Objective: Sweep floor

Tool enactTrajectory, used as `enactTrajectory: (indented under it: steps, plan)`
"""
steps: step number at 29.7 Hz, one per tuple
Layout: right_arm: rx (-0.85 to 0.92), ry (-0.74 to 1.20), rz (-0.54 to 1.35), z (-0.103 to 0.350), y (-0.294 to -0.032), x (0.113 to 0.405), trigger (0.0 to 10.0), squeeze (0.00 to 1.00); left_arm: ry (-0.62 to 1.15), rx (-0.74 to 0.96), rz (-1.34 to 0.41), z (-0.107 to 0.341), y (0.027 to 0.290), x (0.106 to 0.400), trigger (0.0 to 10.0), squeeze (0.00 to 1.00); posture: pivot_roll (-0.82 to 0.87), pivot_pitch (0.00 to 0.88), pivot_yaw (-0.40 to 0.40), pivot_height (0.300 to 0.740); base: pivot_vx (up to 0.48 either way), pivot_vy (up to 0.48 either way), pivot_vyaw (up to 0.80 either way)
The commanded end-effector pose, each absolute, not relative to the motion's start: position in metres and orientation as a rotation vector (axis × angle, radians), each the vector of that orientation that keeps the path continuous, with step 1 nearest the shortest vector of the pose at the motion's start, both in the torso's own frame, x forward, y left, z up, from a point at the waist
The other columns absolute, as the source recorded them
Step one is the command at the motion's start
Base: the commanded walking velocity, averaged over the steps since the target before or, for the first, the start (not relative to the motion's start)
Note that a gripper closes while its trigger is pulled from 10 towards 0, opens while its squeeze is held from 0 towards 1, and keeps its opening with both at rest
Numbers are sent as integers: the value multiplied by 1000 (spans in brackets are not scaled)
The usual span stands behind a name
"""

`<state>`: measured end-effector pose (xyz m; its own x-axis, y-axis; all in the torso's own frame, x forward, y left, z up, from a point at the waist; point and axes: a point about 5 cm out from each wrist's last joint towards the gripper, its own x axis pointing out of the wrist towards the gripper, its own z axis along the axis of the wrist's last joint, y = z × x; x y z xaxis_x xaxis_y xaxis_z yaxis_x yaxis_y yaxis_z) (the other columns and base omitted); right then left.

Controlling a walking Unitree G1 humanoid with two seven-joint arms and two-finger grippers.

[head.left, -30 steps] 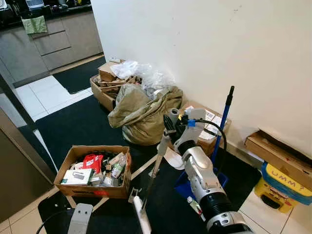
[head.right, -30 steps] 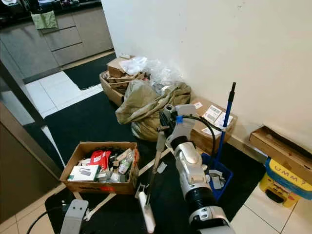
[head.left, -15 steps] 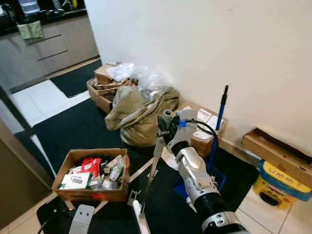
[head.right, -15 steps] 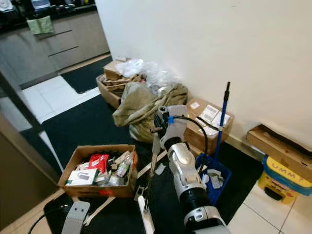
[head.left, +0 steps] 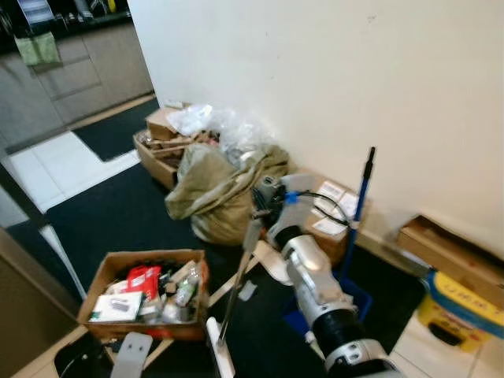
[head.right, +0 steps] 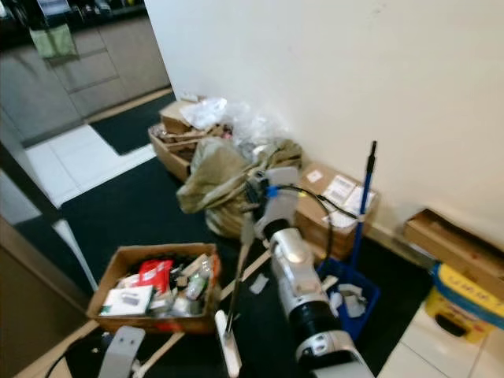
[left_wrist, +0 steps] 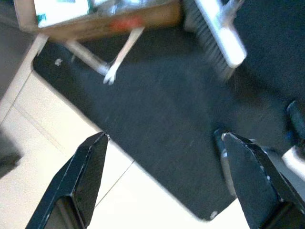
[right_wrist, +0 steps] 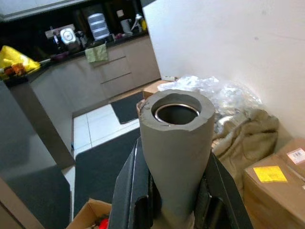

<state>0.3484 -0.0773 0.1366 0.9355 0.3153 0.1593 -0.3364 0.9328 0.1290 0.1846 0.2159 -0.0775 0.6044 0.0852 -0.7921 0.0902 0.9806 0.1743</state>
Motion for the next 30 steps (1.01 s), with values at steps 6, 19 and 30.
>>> enactTrajectory:
  steps: [6,19,30]
  plan:
    - [172,-170,375,148,-62,350,10000,0,966,217,8,-82,223,173,10000,0,-96,0,77,740,303,0,0]
    - [174,-183,352,166,-60,356,10000,0,985,196,35,-86,222,164,10000,0,-87,26,67,740,160,0,0]
    - [162,-79,359,157,-43,358,10000,0,1014,182,21,-93,218,146,10000,0,-62,118,48,740,0,0,0]
